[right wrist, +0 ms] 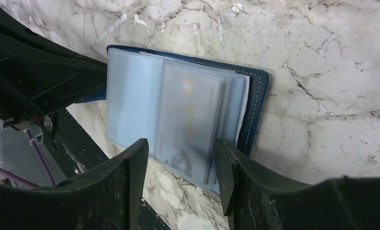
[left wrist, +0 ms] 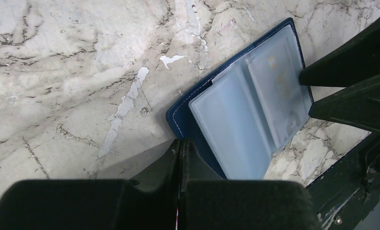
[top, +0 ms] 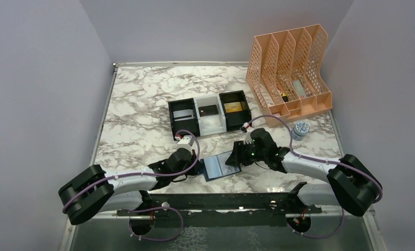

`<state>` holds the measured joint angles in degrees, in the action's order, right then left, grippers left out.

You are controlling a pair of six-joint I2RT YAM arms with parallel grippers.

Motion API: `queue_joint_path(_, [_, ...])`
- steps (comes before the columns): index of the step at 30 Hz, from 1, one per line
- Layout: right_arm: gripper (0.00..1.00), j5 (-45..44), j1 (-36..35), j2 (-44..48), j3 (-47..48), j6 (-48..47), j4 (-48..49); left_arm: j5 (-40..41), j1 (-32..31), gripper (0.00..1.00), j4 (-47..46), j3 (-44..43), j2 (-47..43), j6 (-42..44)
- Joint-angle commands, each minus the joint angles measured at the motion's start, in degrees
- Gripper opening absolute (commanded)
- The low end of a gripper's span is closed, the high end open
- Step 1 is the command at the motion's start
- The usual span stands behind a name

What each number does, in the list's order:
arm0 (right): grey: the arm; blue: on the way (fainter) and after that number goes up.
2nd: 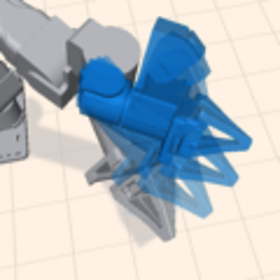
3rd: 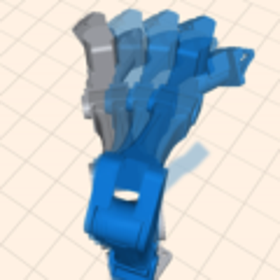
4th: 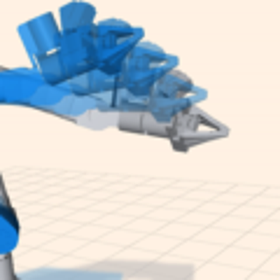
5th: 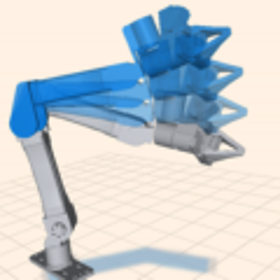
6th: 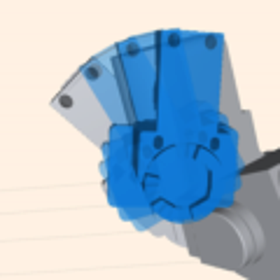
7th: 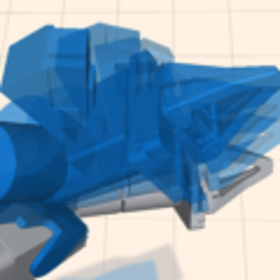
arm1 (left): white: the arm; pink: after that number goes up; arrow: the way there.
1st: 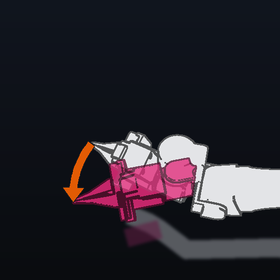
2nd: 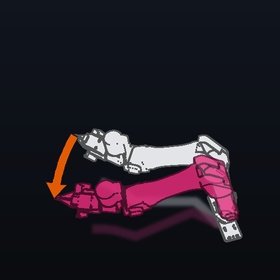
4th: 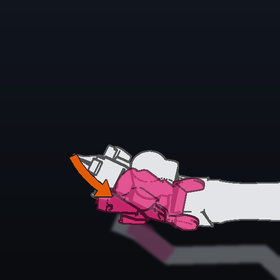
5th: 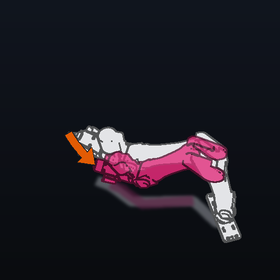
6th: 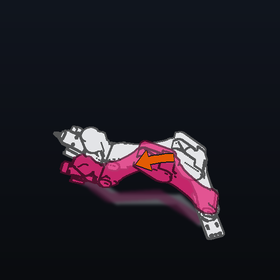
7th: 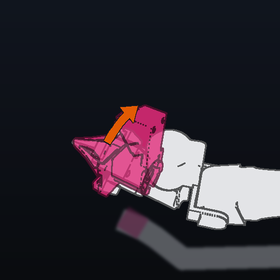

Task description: Take the credit cards out of the card holder

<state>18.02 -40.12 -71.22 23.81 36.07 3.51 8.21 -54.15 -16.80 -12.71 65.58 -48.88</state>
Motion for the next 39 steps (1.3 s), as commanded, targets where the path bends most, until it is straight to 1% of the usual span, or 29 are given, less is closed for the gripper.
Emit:
queue_joint_path(1, [0.54, 5.73, -0.05, -4.19, -1.05, -1.36, 4.69, -0.72, -0.46, 0.00, 5.11, 0.14, -0.31, 3.63])
queue_joint_path(5, [0.51, 7.87, -0.03, -7.95, -1.58, -0.77, 5.95, -0.41, -0.44, 0.00, 6.00, -0.71, 0.38, 5.67])
queue_joint_path(7, [0.48, 8.67, -0.04, -8.75, -2.11, -0.09, 6.35, -0.38, -0.44, 0.00, 6.06, -1.21, 1.03, 6.49])
queue_joint_path(10, [0.48, 11.17, -0.05, -7.42, -3.25, -0.42, 7.41, 0.14, -0.42, 0.00, 7.29, -2.65, 2.03, 6.86])
queue_joint_path(12, [0.47, 10.42, 0.00, -5.95, -2.74, -1.34, 5.83, 0.31, -0.43, 0.00, 7.92, -3.41, 2.22, 6.72])
queue_joint_path(15, [0.48, 7.09, -0.04, -3.98, -1.12, -2.75, 1.80, 0.41, -0.50, 0.00, 8.07, -3.17, 1.63, 6.11])
queue_joint_path(20, [0.51, 9.97, 0.00, -3.58, 3.07, -6.39, -2.76, 1.37, -0.44, 0.00, 8.95, -2.75, 1.54, 5.99])
queue_joint_path(23, [0.53, 11.96, -0.05, -2.91, 3.52, -6.71, -2.78, 1.31, -0.44, 0.00, 8.62, -2.59, 2.10, 5.93])
queue_joint_path(29, [0.53, 16.82, -0.05, -2.91, 4.34, -6.57, -1.73, 0.66, -0.43, 0.00, 6.79, -2.81, 4.51, 5.64])
queue_joint_path(33, [0.54, 16.41, -0.05, -2.59, 5.31, -6.73, -3.18, -0.34, -0.43, 0.00, 5.35, -3.21, 6.79, 5.47])
queue_joint_path(39, [0.54, 19.26, -0.05, -1.73, 5.46, -5.49, -1.20, -0.91, -0.43, 0.00, 3.98, -3.92, 9.48, 5.29])
